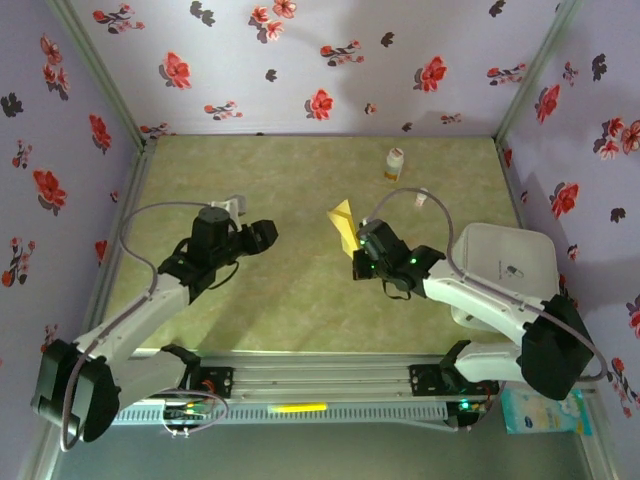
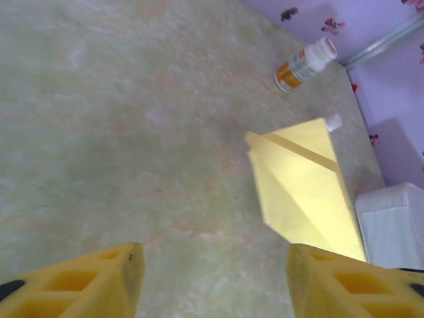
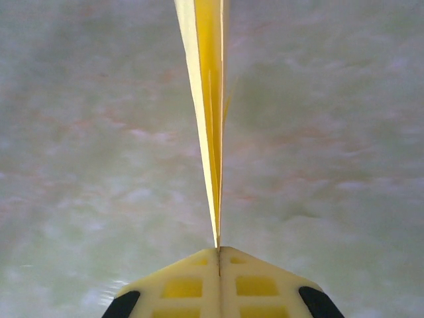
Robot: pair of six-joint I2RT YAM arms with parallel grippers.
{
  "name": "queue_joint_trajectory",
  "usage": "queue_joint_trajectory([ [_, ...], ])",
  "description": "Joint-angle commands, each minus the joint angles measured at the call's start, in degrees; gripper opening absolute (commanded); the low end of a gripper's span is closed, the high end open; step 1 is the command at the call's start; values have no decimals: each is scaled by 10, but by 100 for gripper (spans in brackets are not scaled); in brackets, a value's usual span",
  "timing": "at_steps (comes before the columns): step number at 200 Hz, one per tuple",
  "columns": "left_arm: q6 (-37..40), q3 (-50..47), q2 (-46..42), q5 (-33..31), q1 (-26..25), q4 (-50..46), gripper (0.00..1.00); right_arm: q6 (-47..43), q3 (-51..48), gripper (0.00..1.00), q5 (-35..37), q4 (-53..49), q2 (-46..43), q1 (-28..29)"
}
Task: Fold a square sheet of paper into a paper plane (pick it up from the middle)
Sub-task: Turn over the paper at the center of the table.
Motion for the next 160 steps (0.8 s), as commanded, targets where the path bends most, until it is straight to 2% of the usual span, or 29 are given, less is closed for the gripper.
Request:
queue_joint_trajectory([
  [1, 29, -24, -26, -50, 9, -22, 64, -73, 36, 1, 143, -121, 4, 12],
  [29, 31, -37, -44, -66, 16, -27, 73, -95, 71, 1, 243, -167, 34, 39],
  [73, 31, -45, -67, -74, 31, -29, 85, -109, 105, 2, 326, -200, 97, 75],
  [84, 33, -48, -71, -82, 33, -30, 88, -115, 110, 2, 330, -202, 114, 84],
  [118, 33, -50, -75, -95, 39, -50, 90, -118, 129, 2, 320, -218, 175, 123],
  [160, 25, -56, -80, -99, 46, -54, 92, -140, 150, 5, 244, -205, 251, 177],
])
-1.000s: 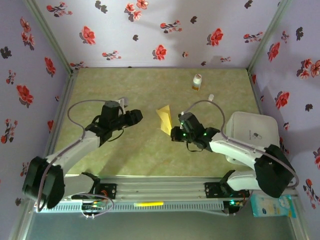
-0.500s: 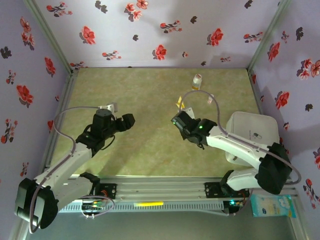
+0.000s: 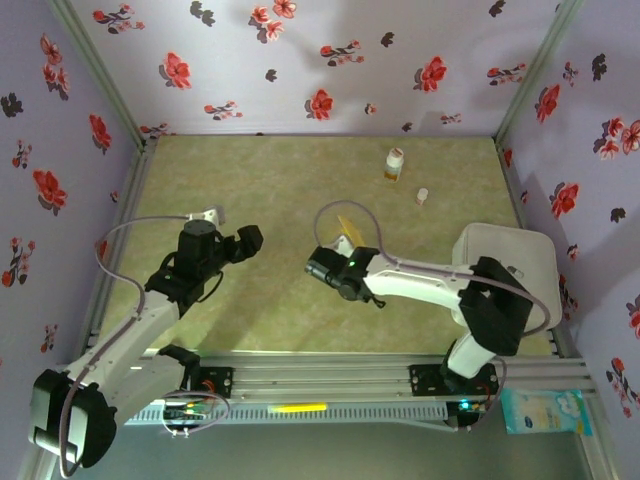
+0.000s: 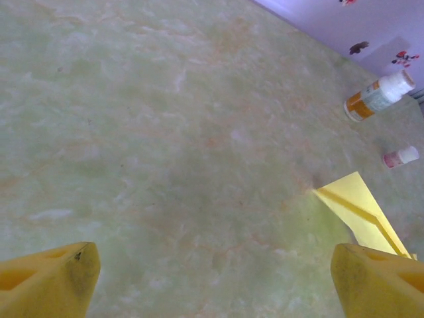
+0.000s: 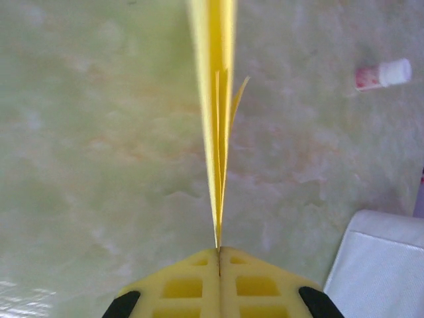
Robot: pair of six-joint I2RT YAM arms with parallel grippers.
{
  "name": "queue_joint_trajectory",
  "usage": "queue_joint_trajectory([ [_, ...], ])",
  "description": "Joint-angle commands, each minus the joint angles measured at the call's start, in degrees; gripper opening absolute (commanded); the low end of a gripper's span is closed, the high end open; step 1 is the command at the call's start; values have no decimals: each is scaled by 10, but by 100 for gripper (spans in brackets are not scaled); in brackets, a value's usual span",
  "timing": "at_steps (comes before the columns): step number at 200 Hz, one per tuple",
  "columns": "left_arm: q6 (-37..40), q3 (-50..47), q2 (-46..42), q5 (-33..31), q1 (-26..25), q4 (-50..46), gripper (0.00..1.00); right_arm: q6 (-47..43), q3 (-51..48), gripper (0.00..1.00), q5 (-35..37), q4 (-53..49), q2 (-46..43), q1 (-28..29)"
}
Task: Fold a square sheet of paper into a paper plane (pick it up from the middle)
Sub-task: Turn over the paper at the center of the table.
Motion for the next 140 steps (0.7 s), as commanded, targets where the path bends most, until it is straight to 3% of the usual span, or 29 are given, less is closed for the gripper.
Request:
queue_joint_trajectory([
  [1, 2, -9, -13, -17, 8, -14, 92, -17, 24, 5, -37, -13, 37, 27],
  [57, 4, -11, -25, -18, 16, -21, 97, -19, 47, 19, -164, 44, 65, 52],
  [78, 6, -10, -25, -14, 18, -22, 100, -15, 39, 28, -222, 82, 36, 52],
  [89, 8, -10, -24, -9, 18, -21, 100, -8, 23, 38, -241, 112, 10, 47],
  [106, 13, -9, -24, -7, 20, -24, 100, 18, -8, 46, -274, 157, -36, 19],
  [140, 8, -14, -24, -10, 23, -22, 100, 123, -99, 42, -399, 270, -106, -103],
])
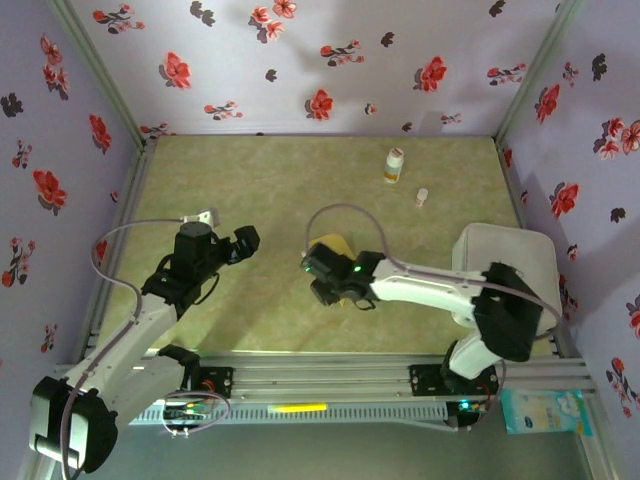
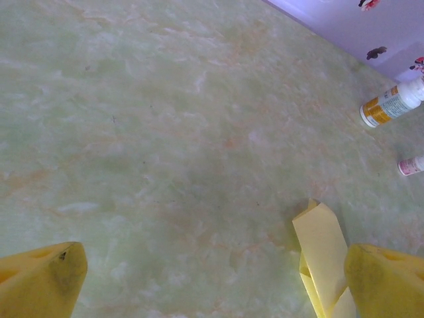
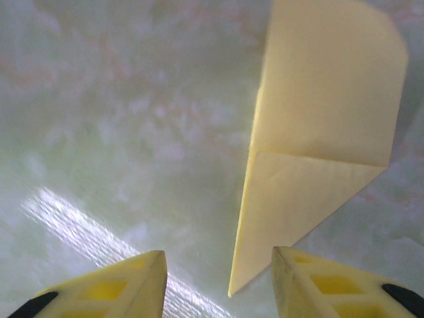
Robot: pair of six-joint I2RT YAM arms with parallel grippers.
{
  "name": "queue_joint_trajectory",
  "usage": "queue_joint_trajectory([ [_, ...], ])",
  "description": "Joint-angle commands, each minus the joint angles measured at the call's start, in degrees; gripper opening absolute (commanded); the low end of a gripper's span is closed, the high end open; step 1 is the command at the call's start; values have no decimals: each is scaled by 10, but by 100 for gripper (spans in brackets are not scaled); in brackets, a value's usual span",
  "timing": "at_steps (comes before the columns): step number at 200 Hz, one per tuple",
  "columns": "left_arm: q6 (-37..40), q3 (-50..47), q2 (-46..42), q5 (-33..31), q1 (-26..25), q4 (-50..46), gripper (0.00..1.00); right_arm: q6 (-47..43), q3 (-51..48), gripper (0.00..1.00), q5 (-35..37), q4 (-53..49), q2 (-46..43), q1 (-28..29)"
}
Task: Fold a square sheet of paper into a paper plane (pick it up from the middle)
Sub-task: Turn over the paper at the center of the table, then rotate the paper at the center of the table.
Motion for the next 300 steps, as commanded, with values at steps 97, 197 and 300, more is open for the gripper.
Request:
queue_joint_trajectory([
  [97, -44, -36, -14, 63, 54, 34, 100, 233, -133, 12, -333, 281, 62, -213],
  [197, -45, -68, -10, 153, 63, 124, 98, 312, -145, 11, -308, 278, 123, -196],
  [300, -107, -3, 176, 293, 22, 200, 55, 615, -227, 12, -160, 438, 117, -112],
])
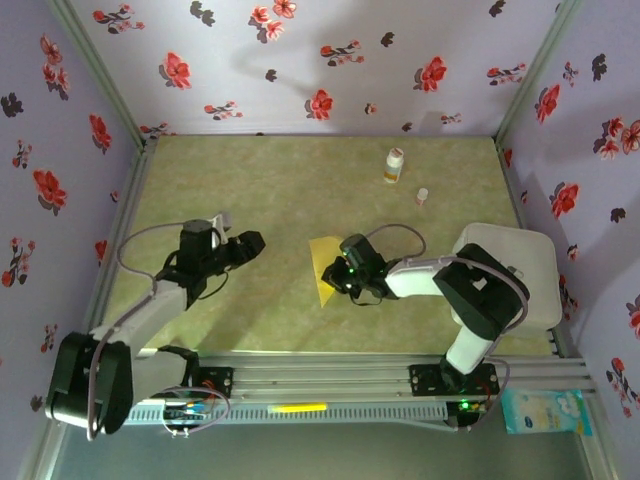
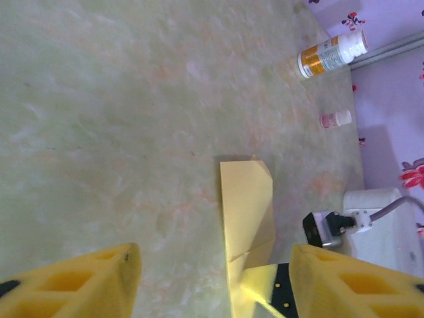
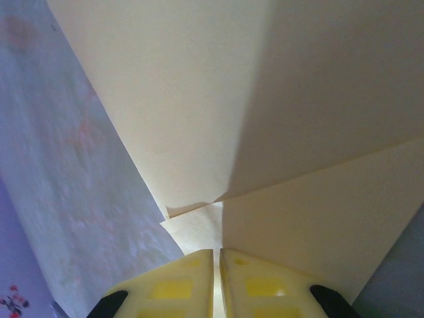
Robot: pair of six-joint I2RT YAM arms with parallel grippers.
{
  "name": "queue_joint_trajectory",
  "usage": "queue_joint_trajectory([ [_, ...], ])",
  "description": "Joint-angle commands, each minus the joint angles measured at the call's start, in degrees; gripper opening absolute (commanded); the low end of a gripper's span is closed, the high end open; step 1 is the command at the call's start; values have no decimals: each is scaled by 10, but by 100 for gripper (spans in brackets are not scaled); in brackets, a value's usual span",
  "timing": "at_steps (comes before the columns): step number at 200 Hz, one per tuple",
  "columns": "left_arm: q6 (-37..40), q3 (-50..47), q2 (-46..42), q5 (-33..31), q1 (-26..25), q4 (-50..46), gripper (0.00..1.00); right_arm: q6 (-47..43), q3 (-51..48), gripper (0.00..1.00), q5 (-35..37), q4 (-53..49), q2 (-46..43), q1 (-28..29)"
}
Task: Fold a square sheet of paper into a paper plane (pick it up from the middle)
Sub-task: Rotate the paper at the center of the table, then fold the wing for the fifth time at the center of the table.
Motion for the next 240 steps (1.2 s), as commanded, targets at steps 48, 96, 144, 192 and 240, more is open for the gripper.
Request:
queue_joint_trajectory([
  [48, -13, 106, 149, 40, -95, 35, 43, 154, -37, 12, 126, 41, 2, 65],
  [96, -25, 172, 242, 41, -139, 20, 35, 66, -15, 21, 127, 36, -50, 74],
  [144, -33, 203, 294, 41, -166, 18, 28, -6, -49, 28, 293, -136, -201, 67],
  [192, -32, 238, 347, 46, -187, 8, 27, -103, -91, 42, 265, -166, -283, -5],
  [240, -22, 278, 397, 32, -190, -53, 21, -128, -132, 44, 191, -71, -283, -45],
])
